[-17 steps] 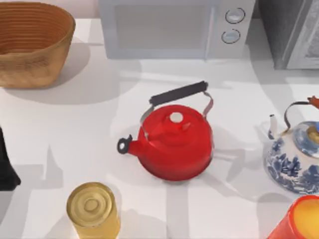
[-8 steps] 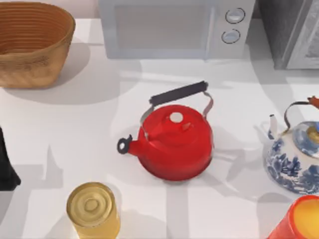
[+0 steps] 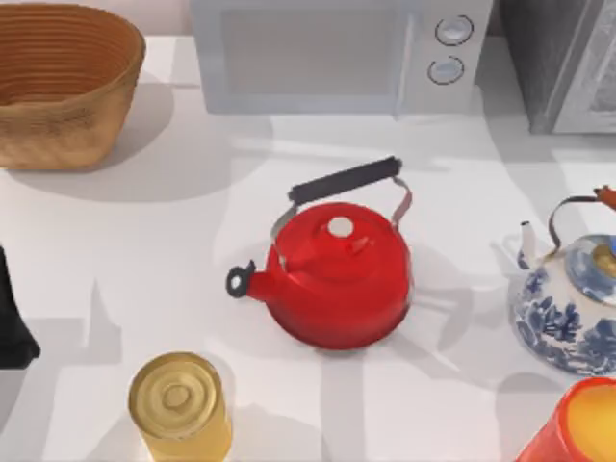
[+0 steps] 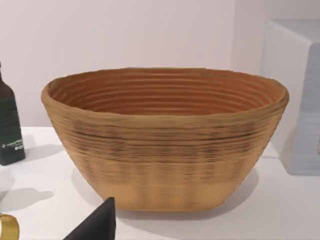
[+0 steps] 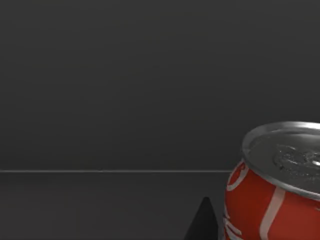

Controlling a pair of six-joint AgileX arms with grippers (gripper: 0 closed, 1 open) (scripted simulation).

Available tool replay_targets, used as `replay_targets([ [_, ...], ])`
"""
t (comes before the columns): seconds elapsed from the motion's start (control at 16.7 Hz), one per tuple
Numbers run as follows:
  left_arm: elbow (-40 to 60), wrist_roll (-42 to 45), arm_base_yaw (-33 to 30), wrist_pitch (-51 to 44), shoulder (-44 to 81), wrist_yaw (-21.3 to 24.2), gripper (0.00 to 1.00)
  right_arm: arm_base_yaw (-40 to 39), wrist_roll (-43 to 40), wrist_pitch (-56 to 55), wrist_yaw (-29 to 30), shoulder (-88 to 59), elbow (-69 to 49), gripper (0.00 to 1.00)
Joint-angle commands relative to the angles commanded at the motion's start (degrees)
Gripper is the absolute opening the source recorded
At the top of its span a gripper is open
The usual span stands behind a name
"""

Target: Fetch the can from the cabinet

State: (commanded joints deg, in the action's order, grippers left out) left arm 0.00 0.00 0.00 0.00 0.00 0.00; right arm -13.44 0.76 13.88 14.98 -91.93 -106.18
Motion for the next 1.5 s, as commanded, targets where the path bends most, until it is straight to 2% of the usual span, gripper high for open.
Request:
replay_targets([
  [0.18, 0.0, 0.0, 0.0, 0.0, 0.0, 0.0, 1.0, -1.9, 0.0, 2.3, 1.7, 2.2, 0.2, 0.0],
  [0.54, 0.0, 0.0, 0.0, 0.0, 0.0, 0.0, 1.0, -12.4, -0.1, 18.5, 12.1, 18.3, 0.0, 0.0],
  [0.72, 0.0, 0.0, 0.0, 0.0, 0.0, 0.0, 1.0, -16.0, -0.1, 22.8, 15.6, 22.6, 0.0, 0.0],
  [1.14, 0.0, 0.0, 0.0, 0.0, 0.0, 0.0, 1.0, -15.5, -0.1, 22.4, 15.2, 23.8, 1.8, 0.0],
  [1.32, 0.0, 0.0, 0.0, 0.0, 0.0, 0.0, 1.0, -13.7, -0.2, 20.2, 13.0, 28.2, 9.1, 0.0],
  [1.5, 0.0, 0.0, 0.0, 0.0, 0.0, 0.0, 1.0, -10.5, -0.3, 16.2, 9.7, 35.7, 21.4, 0.0],
])
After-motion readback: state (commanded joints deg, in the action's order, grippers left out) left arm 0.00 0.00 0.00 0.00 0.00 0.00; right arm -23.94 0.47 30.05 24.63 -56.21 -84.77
